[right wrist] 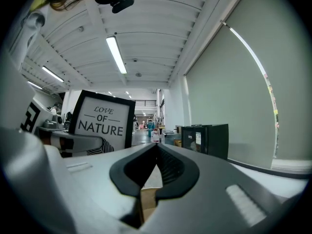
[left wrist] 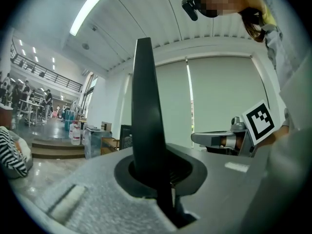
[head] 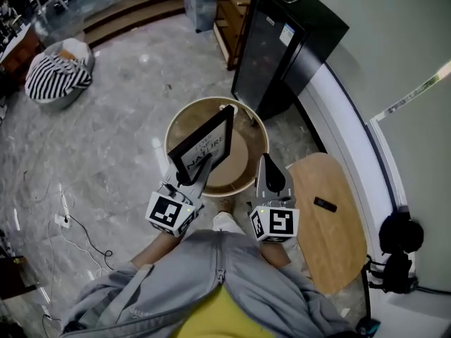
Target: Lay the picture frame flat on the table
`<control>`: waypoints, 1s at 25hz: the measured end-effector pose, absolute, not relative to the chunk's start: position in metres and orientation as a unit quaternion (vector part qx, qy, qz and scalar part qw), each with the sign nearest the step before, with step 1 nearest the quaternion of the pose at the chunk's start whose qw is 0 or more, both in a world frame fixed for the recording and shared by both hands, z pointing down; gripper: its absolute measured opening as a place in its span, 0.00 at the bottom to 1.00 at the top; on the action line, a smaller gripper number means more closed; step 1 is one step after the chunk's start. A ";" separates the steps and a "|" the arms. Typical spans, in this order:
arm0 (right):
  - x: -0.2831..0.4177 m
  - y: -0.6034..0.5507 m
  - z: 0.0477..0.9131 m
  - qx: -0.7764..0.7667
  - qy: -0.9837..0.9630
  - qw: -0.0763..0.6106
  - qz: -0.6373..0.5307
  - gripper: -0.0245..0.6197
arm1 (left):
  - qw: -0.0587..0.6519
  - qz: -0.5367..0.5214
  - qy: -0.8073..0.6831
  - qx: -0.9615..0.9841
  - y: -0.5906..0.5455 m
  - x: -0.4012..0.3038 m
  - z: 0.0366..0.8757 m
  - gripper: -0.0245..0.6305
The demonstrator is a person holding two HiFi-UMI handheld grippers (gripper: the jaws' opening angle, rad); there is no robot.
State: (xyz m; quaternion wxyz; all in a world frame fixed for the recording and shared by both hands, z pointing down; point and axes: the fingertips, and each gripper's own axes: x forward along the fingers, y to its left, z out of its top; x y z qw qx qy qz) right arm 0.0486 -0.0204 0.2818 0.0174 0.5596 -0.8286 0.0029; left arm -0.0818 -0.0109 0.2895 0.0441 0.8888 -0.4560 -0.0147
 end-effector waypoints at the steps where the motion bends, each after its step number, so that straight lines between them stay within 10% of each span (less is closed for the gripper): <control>1: 0.052 -0.032 0.281 0.555 -0.831 0.018 0.003 0.04 | 0.046 -0.015 -0.454 0.890 -0.022 -0.075 0.289 0.06; 25: 0.067 -0.173 0.342 0.461 -0.885 0.033 0.054 0.11 | 0.093 0.015 -0.429 0.898 -0.160 -0.006 0.345 0.06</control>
